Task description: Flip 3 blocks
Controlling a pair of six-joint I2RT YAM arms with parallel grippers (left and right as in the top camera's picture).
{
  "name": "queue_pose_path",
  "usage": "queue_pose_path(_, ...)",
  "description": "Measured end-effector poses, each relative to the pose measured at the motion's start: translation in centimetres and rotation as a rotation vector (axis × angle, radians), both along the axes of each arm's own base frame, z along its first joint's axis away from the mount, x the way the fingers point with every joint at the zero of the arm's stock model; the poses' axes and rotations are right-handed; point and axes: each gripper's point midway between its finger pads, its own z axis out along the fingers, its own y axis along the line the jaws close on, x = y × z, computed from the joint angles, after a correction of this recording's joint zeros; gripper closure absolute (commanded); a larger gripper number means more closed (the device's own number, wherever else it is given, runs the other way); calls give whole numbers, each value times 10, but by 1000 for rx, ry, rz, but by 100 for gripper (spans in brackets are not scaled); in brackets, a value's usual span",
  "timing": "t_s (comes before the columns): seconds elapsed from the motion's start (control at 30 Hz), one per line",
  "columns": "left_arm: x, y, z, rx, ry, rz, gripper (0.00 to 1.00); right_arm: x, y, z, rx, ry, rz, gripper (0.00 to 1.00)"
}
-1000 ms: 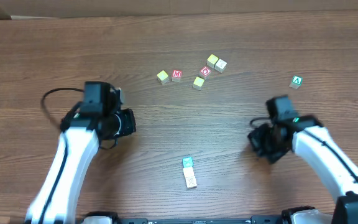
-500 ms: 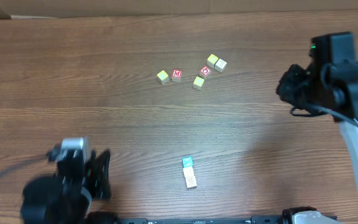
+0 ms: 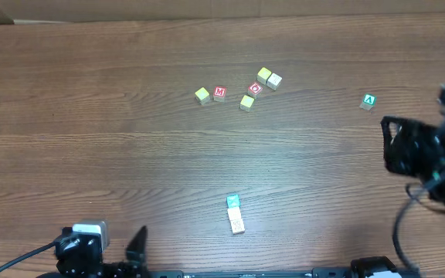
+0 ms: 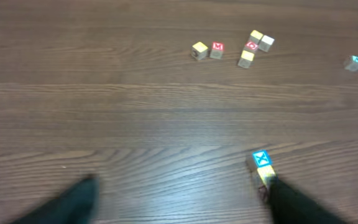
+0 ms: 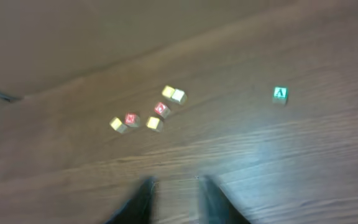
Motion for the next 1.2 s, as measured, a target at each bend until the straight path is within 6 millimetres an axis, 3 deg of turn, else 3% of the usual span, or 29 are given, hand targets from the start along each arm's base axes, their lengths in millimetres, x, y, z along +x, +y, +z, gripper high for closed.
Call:
queue_pose_path(0.13,1,5,0,17,-4,26,0,-21,-5,11,-17,-55,2,0)
queue_pose_path(0.3,1,8,1,25,-5,38,0,-33,-7,-5,-37,28,2,0)
queue_pose_path(0.5,2,8,1,26,-7,42,0,-35,-6,-16,-38,88,11,0)
queue_pose_path(1.2,2,8,1,27,-7,42,0,-35,-4,-16,-34,89,17,0)
